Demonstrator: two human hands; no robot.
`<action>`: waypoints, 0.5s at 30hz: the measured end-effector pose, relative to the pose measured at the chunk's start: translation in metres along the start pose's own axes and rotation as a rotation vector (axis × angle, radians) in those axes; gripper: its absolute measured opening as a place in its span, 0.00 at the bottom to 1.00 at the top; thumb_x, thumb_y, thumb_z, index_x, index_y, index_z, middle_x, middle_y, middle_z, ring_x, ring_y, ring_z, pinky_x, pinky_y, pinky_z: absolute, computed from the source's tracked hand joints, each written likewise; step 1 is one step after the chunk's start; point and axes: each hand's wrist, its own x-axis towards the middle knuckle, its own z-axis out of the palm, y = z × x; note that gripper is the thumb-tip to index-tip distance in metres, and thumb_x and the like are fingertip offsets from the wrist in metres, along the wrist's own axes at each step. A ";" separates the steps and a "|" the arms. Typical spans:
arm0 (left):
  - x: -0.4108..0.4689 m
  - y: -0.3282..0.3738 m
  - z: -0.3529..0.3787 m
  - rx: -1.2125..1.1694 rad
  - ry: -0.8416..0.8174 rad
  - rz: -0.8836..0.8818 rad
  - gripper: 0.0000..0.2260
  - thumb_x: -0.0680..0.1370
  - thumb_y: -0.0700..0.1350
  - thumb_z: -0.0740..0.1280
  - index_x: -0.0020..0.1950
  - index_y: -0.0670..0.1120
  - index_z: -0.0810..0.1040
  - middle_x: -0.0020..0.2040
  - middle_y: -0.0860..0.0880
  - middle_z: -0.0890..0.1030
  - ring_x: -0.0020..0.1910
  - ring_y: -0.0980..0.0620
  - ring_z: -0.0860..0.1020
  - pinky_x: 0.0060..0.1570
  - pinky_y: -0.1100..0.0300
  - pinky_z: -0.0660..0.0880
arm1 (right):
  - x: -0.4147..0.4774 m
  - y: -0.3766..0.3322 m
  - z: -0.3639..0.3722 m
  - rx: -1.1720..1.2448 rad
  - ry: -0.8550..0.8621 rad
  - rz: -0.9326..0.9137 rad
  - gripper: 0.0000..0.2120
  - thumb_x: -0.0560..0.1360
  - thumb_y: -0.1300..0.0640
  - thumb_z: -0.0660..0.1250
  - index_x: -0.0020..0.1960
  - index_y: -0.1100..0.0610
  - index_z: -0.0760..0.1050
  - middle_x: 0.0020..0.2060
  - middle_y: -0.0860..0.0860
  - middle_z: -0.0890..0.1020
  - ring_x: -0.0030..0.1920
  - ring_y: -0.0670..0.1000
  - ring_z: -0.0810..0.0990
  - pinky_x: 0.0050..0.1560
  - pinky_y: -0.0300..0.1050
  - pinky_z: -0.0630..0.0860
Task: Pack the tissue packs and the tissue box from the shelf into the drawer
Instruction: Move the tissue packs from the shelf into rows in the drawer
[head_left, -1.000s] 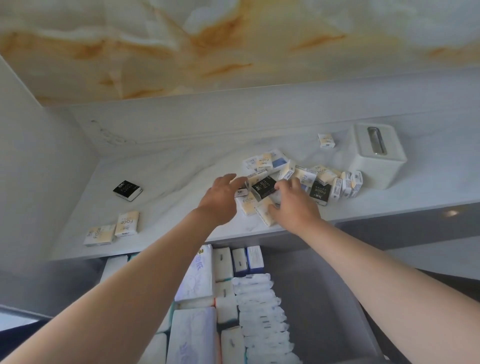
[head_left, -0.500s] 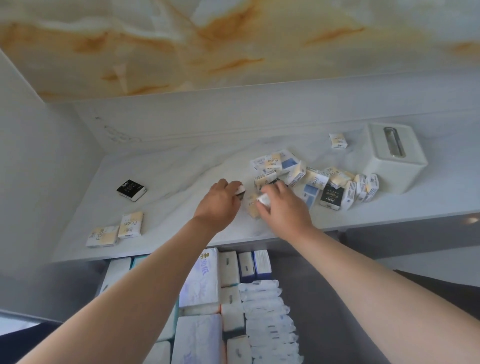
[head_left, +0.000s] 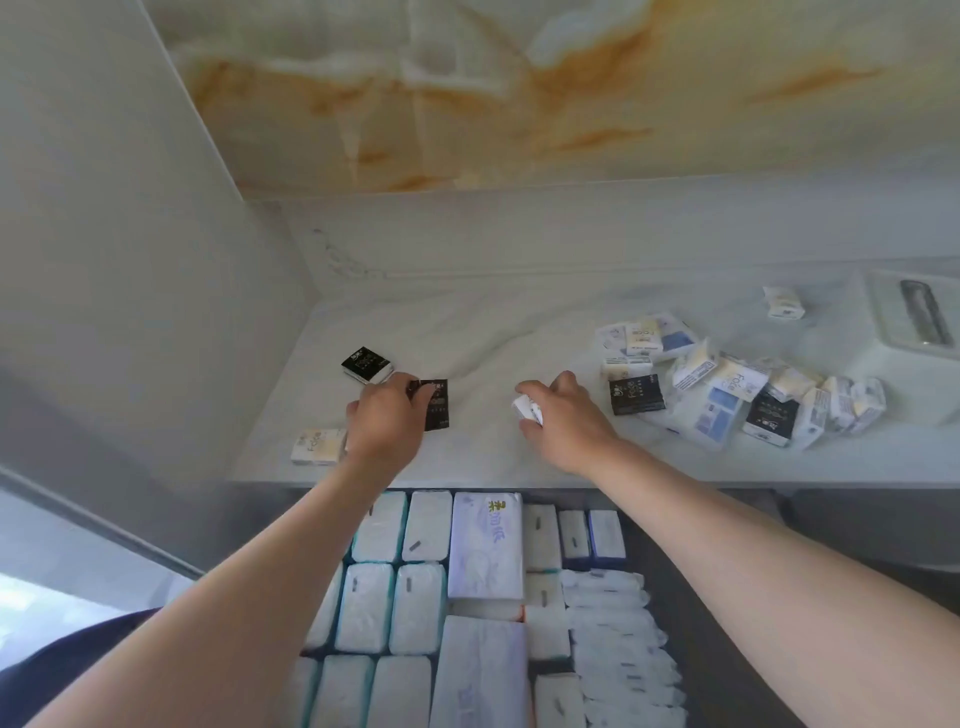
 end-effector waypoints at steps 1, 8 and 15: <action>0.004 -0.014 -0.005 0.006 0.017 -0.074 0.16 0.82 0.55 0.56 0.61 0.48 0.76 0.56 0.43 0.80 0.58 0.41 0.72 0.56 0.49 0.66 | 0.002 -0.010 0.003 0.025 -0.001 -0.016 0.22 0.79 0.52 0.64 0.73 0.47 0.68 0.60 0.56 0.67 0.60 0.59 0.71 0.58 0.49 0.73; 0.013 -0.072 -0.030 0.058 -0.141 -0.433 0.12 0.83 0.47 0.56 0.63 0.46 0.72 0.65 0.43 0.69 0.64 0.40 0.65 0.60 0.45 0.66 | 0.032 -0.111 0.022 0.104 -0.101 -0.180 0.21 0.72 0.57 0.70 0.64 0.49 0.74 0.60 0.53 0.66 0.53 0.57 0.78 0.57 0.47 0.76; 0.026 -0.088 -0.020 -0.413 -0.232 -0.511 0.13 0.82 0.43 0.59 0.58 0.36 0.76 0.54 0.37 0.80 0.56 0.39 0.79 0.55 0.54 0.76 | 0.059 -0.165 0.054 -0.036 -0.259 -0.250 0.44 0.69 0.52 0.78 0.78 0.49 0.59 0.68 0.56 0.70 0.64 0.59 0.74 0.60 0.49 0.74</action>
